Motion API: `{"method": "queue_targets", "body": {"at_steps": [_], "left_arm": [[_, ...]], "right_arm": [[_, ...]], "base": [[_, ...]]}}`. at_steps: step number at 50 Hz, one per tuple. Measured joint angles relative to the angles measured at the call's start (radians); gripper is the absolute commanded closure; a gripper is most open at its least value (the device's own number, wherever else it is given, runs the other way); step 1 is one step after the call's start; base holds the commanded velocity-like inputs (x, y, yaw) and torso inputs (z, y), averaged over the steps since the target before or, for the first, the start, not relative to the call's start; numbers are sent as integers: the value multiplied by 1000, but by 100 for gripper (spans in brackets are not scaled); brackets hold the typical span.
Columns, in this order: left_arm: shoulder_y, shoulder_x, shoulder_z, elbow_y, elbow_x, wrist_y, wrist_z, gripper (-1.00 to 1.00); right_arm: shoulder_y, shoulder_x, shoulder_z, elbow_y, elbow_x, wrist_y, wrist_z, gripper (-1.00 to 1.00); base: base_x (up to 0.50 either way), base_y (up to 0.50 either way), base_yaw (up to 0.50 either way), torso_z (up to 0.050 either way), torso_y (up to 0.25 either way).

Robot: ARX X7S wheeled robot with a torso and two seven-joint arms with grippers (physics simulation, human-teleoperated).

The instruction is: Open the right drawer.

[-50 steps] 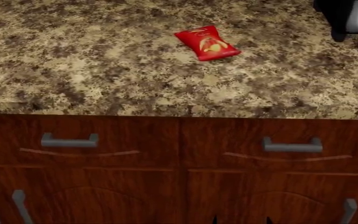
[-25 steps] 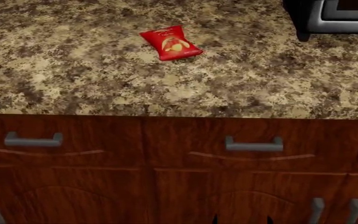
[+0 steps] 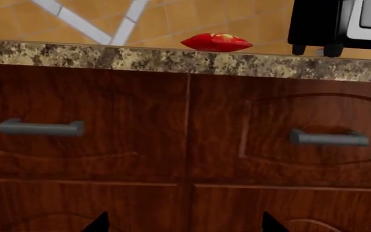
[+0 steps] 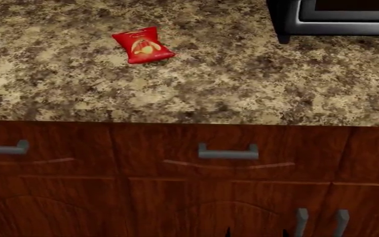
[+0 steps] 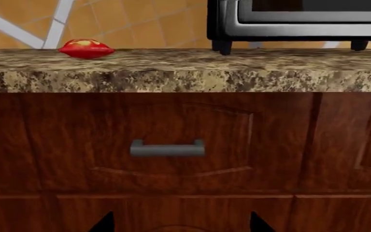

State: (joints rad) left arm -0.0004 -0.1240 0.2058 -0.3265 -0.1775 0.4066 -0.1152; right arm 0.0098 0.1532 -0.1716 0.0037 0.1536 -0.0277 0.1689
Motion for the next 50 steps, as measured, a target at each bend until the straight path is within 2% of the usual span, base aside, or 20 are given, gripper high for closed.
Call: {"method": "queue_targets", "body": {"at_steps": [24, 50], "left_arm": [[6, -13, 21, 4, -10, 33, -7, -100], [15, -29, 51, 12, 3, 76, -8, -100]], "right_arm": [[-15, 21, -22, -42, -21, 4, 34, -100], [-15, 36, -38, -48, -15, -5, 49, -100]], "base": [[0, -22, 0, 0, 0], [0, 0, 0, 0, -250]]}}
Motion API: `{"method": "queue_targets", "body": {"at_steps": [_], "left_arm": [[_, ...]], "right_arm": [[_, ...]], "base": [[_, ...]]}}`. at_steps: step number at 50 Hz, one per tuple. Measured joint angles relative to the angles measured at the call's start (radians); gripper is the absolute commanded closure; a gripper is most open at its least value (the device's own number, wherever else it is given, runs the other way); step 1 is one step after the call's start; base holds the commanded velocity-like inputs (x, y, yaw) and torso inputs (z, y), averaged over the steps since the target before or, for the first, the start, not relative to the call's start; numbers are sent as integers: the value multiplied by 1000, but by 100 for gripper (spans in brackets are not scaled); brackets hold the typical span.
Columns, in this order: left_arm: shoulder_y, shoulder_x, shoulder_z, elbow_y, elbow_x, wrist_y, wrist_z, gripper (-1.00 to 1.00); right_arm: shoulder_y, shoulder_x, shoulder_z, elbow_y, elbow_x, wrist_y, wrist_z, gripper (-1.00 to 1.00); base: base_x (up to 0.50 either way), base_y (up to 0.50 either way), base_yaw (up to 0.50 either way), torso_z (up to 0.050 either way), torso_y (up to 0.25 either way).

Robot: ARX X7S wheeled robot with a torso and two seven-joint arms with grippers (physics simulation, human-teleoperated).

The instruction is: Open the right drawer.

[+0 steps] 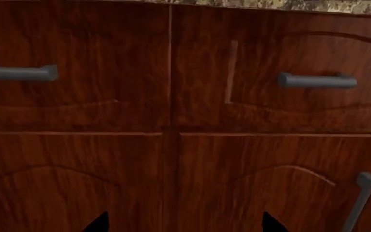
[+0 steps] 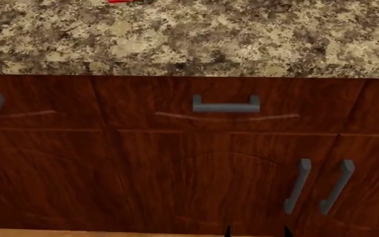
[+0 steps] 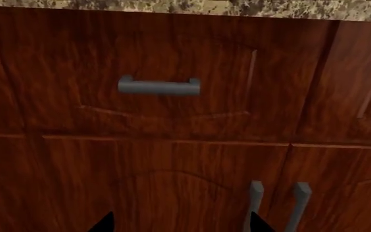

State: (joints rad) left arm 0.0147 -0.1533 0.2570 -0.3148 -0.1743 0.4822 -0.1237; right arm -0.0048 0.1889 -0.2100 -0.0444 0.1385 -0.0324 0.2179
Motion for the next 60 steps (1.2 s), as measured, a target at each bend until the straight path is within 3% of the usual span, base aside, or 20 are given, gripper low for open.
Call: {"method": "queue_targets", "body": {"at_steps": [5, 60], "left_arm": [[1, -2, 3, 4, 2, 0, -6, -100], [-8, -19, 31, -11, -29, 12, -26, -100]], "right_arm": [[0, 3, -2, -7, 3, 2, 2, -100], [4, 30, -26, -4, 12, -11, 37, -100]], "base": [[-2, 0, 0, 0, -250], [36, 36, 0, 0, 0]]}}
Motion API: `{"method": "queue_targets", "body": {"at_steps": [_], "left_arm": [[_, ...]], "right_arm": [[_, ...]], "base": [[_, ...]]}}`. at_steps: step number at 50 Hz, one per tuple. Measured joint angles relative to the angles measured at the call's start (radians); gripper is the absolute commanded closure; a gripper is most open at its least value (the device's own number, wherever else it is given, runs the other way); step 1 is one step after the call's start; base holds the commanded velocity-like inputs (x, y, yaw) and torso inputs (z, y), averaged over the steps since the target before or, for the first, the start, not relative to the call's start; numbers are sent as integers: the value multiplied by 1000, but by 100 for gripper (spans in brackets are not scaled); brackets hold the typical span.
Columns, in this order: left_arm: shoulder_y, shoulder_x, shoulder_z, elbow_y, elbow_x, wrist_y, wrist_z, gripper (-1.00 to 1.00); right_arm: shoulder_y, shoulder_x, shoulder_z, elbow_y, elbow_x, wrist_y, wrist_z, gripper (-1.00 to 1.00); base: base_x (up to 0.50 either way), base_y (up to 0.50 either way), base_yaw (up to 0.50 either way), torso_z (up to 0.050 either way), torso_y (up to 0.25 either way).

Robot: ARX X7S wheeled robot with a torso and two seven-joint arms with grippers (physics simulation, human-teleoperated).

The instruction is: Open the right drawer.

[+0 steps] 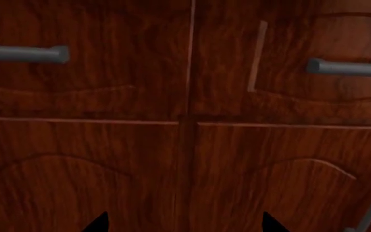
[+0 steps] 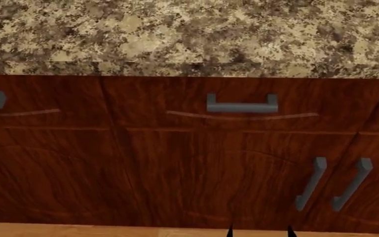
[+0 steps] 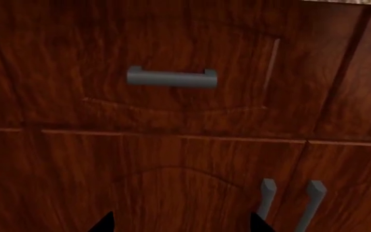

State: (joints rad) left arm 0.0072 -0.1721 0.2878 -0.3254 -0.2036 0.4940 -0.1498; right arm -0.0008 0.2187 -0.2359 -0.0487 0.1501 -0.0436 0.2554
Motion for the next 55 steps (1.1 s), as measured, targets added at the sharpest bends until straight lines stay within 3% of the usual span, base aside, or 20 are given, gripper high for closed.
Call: {"method": "queue_targets", "body": {"at_steps": [55], "left_arm": [[-9, -14, 26, -11, -17, 10, -19, -100]], "right_arm": [[8, 23, -21, -12, 20, 19, 31, -100]], "base": [[139, 26, 0, 0, 0]]}}
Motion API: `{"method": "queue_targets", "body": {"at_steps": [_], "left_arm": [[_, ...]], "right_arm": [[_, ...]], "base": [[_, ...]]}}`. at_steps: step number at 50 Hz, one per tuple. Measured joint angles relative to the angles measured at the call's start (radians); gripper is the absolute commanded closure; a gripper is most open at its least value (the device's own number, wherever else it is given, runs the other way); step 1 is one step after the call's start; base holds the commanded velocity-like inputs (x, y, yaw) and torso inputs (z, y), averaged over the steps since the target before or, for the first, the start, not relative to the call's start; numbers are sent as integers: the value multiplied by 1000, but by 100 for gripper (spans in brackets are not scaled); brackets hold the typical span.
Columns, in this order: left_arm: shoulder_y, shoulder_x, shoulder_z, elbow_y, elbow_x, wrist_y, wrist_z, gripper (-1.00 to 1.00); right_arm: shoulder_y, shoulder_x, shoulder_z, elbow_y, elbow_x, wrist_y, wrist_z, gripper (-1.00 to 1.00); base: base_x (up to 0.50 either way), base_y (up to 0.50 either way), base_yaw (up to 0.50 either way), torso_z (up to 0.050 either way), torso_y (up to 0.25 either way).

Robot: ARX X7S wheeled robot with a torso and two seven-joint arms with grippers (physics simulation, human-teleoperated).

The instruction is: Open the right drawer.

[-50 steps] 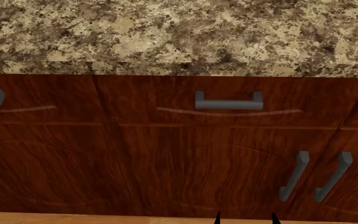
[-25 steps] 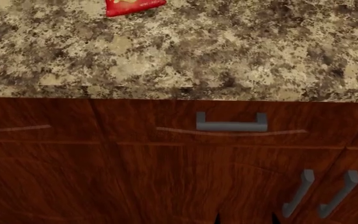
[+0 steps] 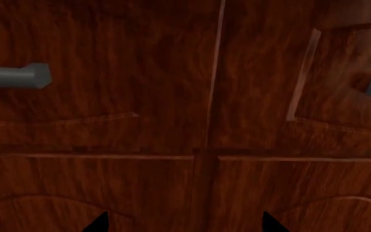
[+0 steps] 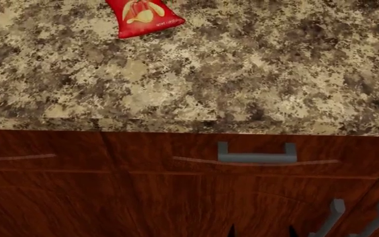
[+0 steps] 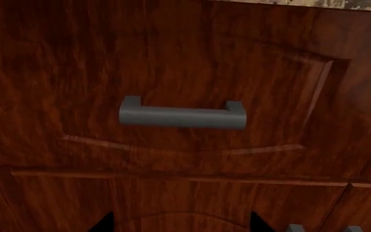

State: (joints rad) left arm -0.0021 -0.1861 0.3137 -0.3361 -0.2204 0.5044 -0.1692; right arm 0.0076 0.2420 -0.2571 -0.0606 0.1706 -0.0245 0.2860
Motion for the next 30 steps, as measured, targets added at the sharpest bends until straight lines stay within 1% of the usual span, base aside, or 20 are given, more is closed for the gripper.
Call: {"method": "queue_targets", "body": {"at_steps": [15, 30], "left_arm": [[3, -5, 8, 11, -8, 1, -3, -100], [3, -8, 13, 10, -9, 13, -9, -100]], "right_arm": [[2, 4, -5, 5, 0, -4, 11, -100], [18, 33, -46, -41, -140, 101, 87, -100]], "base": [[12, 0, 0, 0, 0], [0, 0, 0, 0, 0]]}}
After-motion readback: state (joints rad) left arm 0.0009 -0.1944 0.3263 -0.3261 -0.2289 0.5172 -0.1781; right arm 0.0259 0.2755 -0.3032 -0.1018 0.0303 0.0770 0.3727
